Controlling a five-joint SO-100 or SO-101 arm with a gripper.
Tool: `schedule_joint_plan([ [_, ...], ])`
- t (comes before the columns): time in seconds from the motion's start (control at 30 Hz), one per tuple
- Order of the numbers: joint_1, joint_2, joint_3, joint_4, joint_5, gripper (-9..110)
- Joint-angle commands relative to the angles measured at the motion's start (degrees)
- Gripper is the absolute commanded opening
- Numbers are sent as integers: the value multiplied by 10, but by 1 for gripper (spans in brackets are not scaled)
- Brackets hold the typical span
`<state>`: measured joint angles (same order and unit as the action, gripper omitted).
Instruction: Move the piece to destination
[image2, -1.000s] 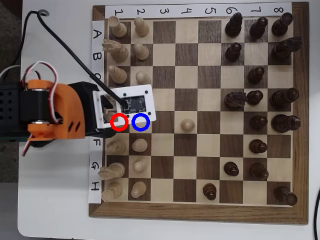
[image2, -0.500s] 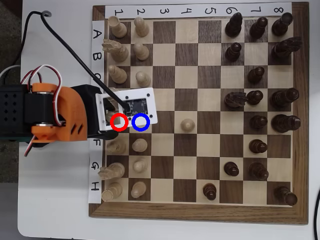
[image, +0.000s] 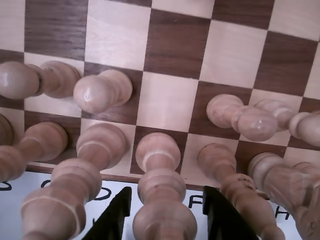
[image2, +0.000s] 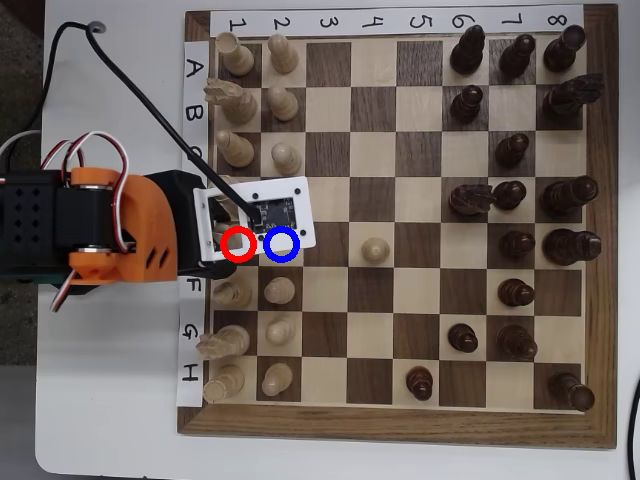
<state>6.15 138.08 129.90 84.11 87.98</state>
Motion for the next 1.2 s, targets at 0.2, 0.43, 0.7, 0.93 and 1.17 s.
schedule_joint_plan([
  [0.2,8,5,2,-9,-9,14],
  [0.43,11,3,3,-13,-11,12],
  [0.7,14,-1,3,-15,-8,6],
  [0.93,16,-1,4,-15,-16,9],
  [1.17,14,-1,5,-31,-25,14],
])
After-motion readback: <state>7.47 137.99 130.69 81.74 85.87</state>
